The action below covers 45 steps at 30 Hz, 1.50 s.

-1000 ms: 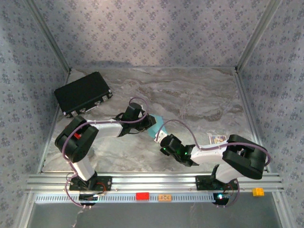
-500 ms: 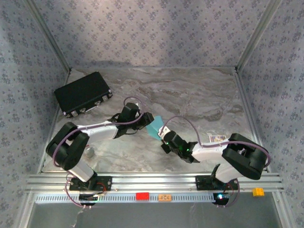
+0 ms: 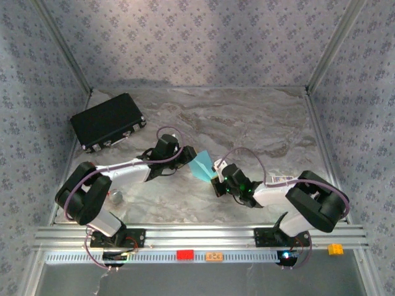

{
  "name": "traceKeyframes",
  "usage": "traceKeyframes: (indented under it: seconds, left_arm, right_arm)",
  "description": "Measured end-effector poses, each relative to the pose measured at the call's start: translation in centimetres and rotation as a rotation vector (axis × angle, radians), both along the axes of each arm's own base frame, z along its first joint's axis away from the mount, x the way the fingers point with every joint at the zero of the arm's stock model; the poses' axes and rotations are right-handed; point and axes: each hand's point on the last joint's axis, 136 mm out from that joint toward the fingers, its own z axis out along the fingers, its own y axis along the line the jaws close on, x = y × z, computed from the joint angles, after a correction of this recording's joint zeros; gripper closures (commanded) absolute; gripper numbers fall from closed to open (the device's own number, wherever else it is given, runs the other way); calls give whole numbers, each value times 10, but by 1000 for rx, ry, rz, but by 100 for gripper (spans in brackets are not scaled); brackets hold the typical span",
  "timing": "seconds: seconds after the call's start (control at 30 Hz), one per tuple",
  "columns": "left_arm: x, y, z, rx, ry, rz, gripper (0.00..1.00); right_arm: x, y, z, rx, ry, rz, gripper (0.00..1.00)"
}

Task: Fold a paper plane with a square sheet of paper (pick it up from the middle)
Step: Fourth fold the wing at the center of the table.

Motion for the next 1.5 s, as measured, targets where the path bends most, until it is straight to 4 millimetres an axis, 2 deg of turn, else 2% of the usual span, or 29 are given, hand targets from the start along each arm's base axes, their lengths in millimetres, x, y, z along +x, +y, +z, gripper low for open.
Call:
traceKeyframes:
  seconds: [0.23,0.5,0.7,0.83,1.27,1.5]
  left_arm:
    - [0,-1,0,-2,2,-3,52]
    - [-1,-2,-7,4,18,-10,57]
    - [-5,-9,-18,12,44,-34,73]
    - [-6,-18,-22,9,57,-58,79]
    - [-4,-31,-27,-13,70,-94,82]
    - [-5,-42,-30,-30,73,-123,82]
  right_arm:
    - [-3,5,0,104,102,26,100]
    - [-2,2,0,205,220,22,100]
    - [2,-2,-3,306,362,-5,100]
    - [8,0,-2,391,447,-22,100]
    - [11,0,5,538,597,-69,100]
    - [12,1,0,581,665,-98,100]
